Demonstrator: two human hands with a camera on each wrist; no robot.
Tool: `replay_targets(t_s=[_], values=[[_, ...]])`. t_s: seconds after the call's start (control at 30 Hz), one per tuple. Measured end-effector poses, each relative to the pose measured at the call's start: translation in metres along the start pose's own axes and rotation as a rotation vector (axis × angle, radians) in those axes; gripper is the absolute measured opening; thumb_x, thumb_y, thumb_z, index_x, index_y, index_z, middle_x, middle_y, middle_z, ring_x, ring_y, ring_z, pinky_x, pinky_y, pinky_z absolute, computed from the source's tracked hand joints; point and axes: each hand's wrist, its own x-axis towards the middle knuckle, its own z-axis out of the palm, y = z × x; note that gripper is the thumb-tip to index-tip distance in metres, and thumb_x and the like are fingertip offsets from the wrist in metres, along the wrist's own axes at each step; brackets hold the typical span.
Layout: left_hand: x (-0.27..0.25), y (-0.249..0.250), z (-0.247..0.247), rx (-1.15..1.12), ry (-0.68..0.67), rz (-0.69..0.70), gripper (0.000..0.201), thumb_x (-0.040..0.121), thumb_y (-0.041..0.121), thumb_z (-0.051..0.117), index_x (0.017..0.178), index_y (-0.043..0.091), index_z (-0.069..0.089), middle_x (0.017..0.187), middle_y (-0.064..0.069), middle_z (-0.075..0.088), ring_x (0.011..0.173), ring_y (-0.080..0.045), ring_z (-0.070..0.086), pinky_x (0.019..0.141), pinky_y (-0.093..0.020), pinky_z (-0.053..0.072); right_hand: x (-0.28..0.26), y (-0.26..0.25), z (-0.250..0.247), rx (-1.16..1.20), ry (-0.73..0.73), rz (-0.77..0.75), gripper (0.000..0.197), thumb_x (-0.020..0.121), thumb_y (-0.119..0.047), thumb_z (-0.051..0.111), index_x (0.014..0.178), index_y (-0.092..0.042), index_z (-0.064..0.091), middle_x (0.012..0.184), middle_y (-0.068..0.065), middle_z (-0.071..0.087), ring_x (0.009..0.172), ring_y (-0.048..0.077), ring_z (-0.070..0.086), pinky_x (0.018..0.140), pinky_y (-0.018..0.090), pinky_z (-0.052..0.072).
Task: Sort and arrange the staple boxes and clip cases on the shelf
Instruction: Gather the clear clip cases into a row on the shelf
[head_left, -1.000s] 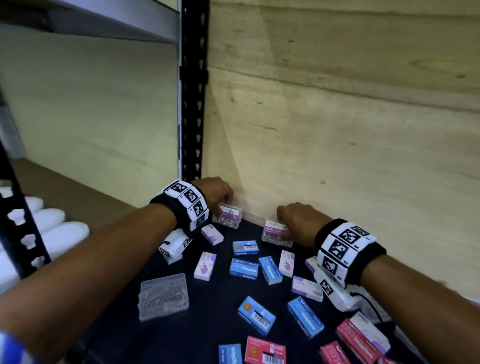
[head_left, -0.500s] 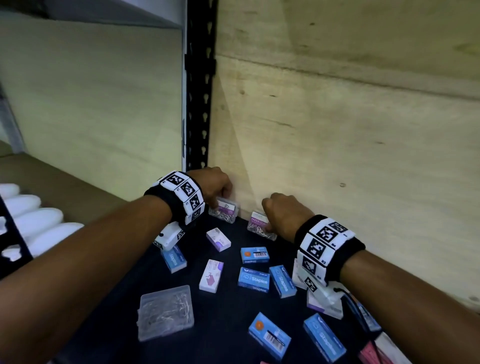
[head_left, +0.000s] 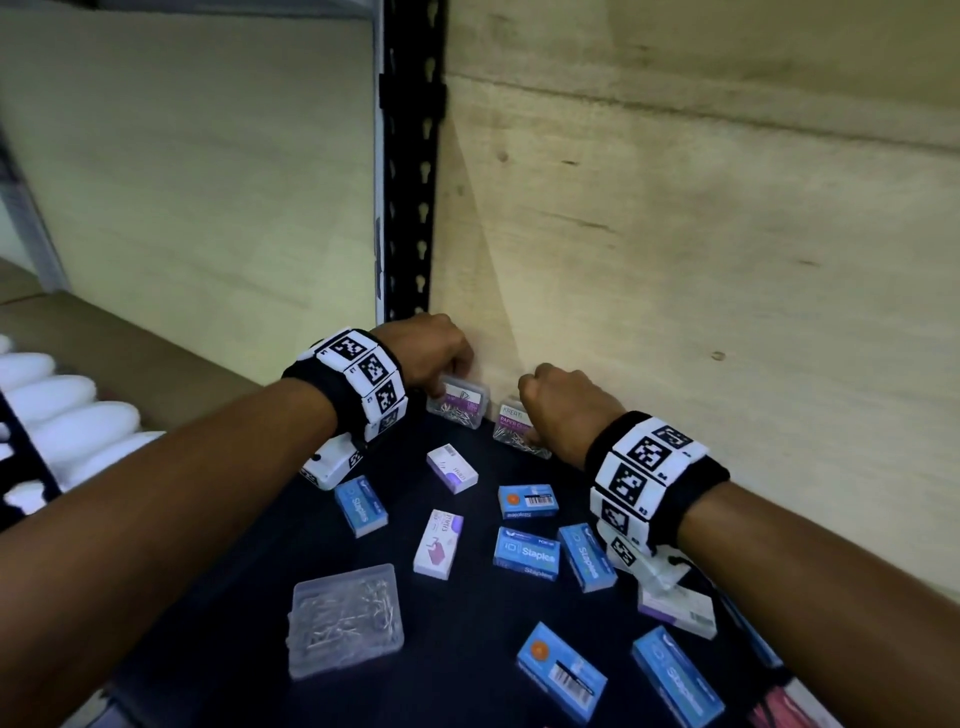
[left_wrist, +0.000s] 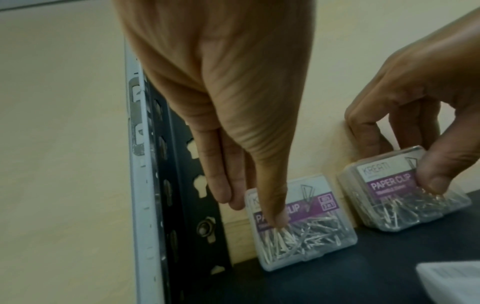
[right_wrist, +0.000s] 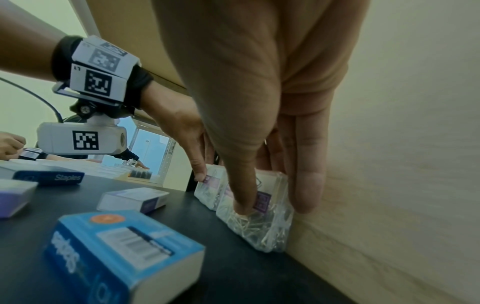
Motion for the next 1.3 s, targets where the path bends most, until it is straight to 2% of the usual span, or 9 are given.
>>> replay_targets(t_s=[0.3, 0.47, 0.6, 0.67, 0.73, 0.83, 0.9, 1.13, 1.3], values=[[-0.001, 0.000, 0.002, 0.016, 0.019, 0.039, 0.028, 0.070, 0.009, 0.081, 0.089, 0.021, 0.065, 0.090, 0.004, 0.061, 0.084, -0.019, 0.061, 0.074, -0.033, 0.052, -0.008, 0.003, -0.001, -0.039, -0.018, -0.044, 0.029, 0.099, -0.014, 0.056, 0.125, -0.001, 0.055, 0.119, 0.015, 0.054, 0.105, 0.033, 0.059, 0.071, 0.032, 0.040], [-0.009, 0.002, 0.000, 0.078, 0.041, -0.003, 0.034, 0.072, 0.017, 0.082, 0.101, 0.021, 0.065, 0.103, -0.001, 0.066, 0.091, -0.022, 0.062, 0.079, -0.035, 0.053, -0.014, 0.008, -0.007, -0.038, -0.063, -0.066, 0.030, 0.098, -0.020, 0.058, 0.123, -0.003, 0.057, 0.117, 0.015, 0.057, 0.102, 0.033, 0.060, 0.072, 0.034, 0.043], [-0.025, 0.008, -0.011, 0.202, 0.105, -0.015, 0.032, 0.078, 0.029, 0.077, 0.105, 0.025, 0.059, 0.103, 0.005, 0.063, 0.086, -0.017, 0.058, 0.066, -0.029, 0.041, -0.030, 0.012, -0.011, -0.032, -0.019, -0.079, 0.043, 0.096, -0.034, 0.058, 0.130, -0.008, 0.051, 0.126, 0.013, 0.050, 0.107, 0.031, 0.057, 0.079, 0.039, 0.050], [-0.035, 0.016, -0.017, 0.173, 0.046, 0.036, 0.019, 0.081, 0.030, 0.074, 0.095, 0.029, 0.062, 0.093, 0.010, 0.063, 0.080, -0.011, 0.055, 0.063, -0.027, 0.038, -0.038, 0.014, -0.012, -0.058, 0.045, -0.096, 0.044, 0.096, -0.039, 0.058, 0.130, -0.012, 0.052, 0.127, 0.010, 0.047, 0.112, 0.029, 0.052, 0.078, 0.038, 0.052], [-0.044, 0.024, -0.020, 0.086, -0.095, 0.060, 0.014, 0.080, 0.030, 0.074, 0.091, 0.032, 0.066, 0.088, 0.014, 0.065, 0.082, -0.009, 0.060, 0.069, -0.028, 0.049, -0.043, 0.016, -0.014, -0.018, 0.016, -0.142, 0.035, 0.095, -0.039, 0.058, 0.122, -0.017, 0.057, 0.122, 0.005, 0.051, 0.110, 0.025, 0.053, 0.079, 0.037, 0.052], [-0.055, 0.037, -0.016, 0.070, -0.298, 0.075, 0.034, 0.085, 0.030, 0.072, 0.118, 0.031, 0.066, 0.112, 0.010, 0.067, 0.099, -0.012, 0.062, 0.086, -0.027, 0.050, -0.051, 0.016, -0.016, 0.136, -0.195, -0.182, 0.027, 0.092, -0.040, 0.064, 0.112, -0.021, 0.062, 0.112, -0.001, 0.060, 0.098, 0.018, 0.059, 0.082, 0.033, 0.051], [-0.059, 0.043, -0.010, 0.072, -0.367, 0.092, 0.043, 0.089, 0.025, 0.068, 0.131, 0.028, 0.059, 0.124, 0.006, 0.063, 0.107, -0.013, 0.059, 0.085, -0.020, 0.043, -0.054, 0.015, -0.015, 0.168, -0.278, -0.176, 0.031, 0.089, -0.042, 0.067, 0.113, -0.022, 0.063, 0.110, -0.002, 0.065, 0.096, 0.018, 0.062, 0.085, 0.035, 0.052], [-0.067, 0.048, 0.003, 0.012, -0.360, 0.084, 0.042, 0.092, 0.023, 0.064, 0.133, 0.024, 0.056, 0.127, 0.004, 0.062, 0.112, -0.016, 0.058, 0.091, -0.026, 0.045, -0.052, 0.008, -0.007, 0.208, -0.320, -0.114, 0.036, 0.083, -0.041, 0.075, 0.111, -0.023, 0.060, 0.099, -0.005, 0.062, 0.090, 0.017, 0.059, 0.070, 0.029, 0.042], [-0.068, 0.045, 0.008, -0.002, -0.322, 0.064, 0.036, 0.086, 0.028, 0.071, 0.121, 0.025, 0.063, 0.113, 0.004, 0.065, 0.092, -0.009, 0.053, 0.077, -0.023, 0.039, -0.047, 0.005, -0.005, 0.212, -0.304, -0.083, 0.040, 0.078, -0.038, 0.081, 0.109, -0.022, 0.062, 0.103, -0.002, 0.065, 0.090, 0.016, 0.059, 0.072, 0.027, 0.045]])
